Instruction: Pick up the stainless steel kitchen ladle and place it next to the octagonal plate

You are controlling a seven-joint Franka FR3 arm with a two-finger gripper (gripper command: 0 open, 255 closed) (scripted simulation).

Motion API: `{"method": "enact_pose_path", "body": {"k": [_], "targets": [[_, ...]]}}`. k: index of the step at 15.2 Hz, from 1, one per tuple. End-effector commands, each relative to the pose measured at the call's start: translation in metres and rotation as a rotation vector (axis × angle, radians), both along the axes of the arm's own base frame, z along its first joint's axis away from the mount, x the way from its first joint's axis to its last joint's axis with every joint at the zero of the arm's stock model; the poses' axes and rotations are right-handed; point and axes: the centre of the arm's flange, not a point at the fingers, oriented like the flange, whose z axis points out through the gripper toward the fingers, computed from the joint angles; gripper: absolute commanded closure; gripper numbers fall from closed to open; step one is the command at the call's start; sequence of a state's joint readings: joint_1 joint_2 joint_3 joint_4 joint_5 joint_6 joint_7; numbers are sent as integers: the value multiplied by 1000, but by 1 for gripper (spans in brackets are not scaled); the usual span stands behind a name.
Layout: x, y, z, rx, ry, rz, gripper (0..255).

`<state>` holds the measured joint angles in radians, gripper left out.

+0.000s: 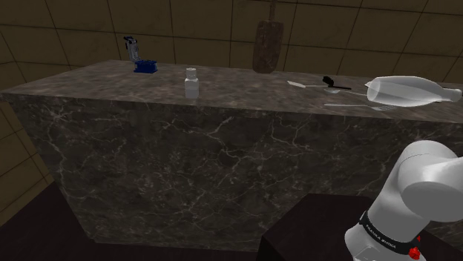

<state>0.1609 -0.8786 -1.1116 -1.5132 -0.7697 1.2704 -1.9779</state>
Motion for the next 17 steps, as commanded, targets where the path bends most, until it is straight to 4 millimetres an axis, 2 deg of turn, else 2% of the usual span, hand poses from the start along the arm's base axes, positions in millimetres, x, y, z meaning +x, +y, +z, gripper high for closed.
{"method": "enact_pose_path", "body": {"k": [1, 15, 17], "targets": [[-1, 0, -10, 0, 0, 0, 255], [-1, 0, -83, 0, 0, 0, 255], [-1, 0, -83, 0, 0, 0, 255]]}}
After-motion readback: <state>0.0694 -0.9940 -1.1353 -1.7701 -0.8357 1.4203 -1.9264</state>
